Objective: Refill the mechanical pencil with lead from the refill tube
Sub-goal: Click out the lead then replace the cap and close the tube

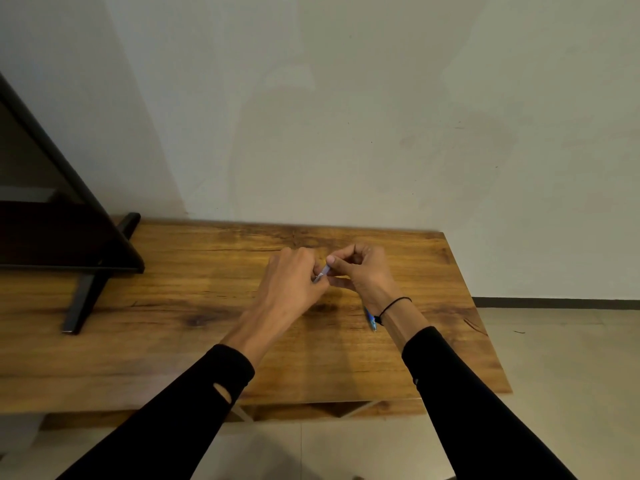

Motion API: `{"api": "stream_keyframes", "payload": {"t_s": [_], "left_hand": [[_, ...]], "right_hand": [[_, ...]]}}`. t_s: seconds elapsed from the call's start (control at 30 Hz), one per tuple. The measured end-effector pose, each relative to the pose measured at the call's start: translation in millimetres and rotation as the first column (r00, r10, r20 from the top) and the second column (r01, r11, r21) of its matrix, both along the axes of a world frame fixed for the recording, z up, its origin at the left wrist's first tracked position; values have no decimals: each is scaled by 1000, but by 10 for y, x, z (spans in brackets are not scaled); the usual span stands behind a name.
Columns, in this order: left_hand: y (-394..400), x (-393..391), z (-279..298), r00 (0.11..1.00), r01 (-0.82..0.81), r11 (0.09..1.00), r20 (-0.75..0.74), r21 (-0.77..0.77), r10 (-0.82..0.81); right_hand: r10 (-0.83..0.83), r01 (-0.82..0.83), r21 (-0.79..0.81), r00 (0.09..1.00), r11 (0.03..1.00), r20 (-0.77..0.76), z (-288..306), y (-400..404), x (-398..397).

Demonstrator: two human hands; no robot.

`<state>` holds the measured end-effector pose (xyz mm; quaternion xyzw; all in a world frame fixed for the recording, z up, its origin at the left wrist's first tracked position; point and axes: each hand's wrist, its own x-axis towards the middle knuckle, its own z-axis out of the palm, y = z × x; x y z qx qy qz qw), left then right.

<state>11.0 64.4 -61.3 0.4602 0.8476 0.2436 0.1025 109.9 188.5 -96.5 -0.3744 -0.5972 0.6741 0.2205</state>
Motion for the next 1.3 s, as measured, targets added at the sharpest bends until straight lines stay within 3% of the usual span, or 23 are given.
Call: {"api": "stream_keyframes", "payload": {"t_s": [0.23, 0.8, 1.0, 1.17, 1.3], "left_hand": [[4, 46, 7, 1000, 9, 1000, 2, 6, -9], [12, 60, -37, 998, -19, 998, 61, 51, 16], [15, 46, -46, 996, -56, 994, 80, 97, 48], [22, 5, -71, 991, -93, 988, 105, 123, 80], [54, -3, -148, 963, -138, 983, 249, 124, 104]], "right_hand": [[-163, 163, -5, 986, 987, 29, -24, -131, -94], [-243, 245, -89, 970, 965, 32, 21, -231, -114], [-241, 238, -190, 970, 952, 7, 35, -224, -104], [-117, 117, -79, 993, 990, 7, 60, -143, -53], [-20, 22, -25, 997, 999, 79, 95, -42, 9]]}}
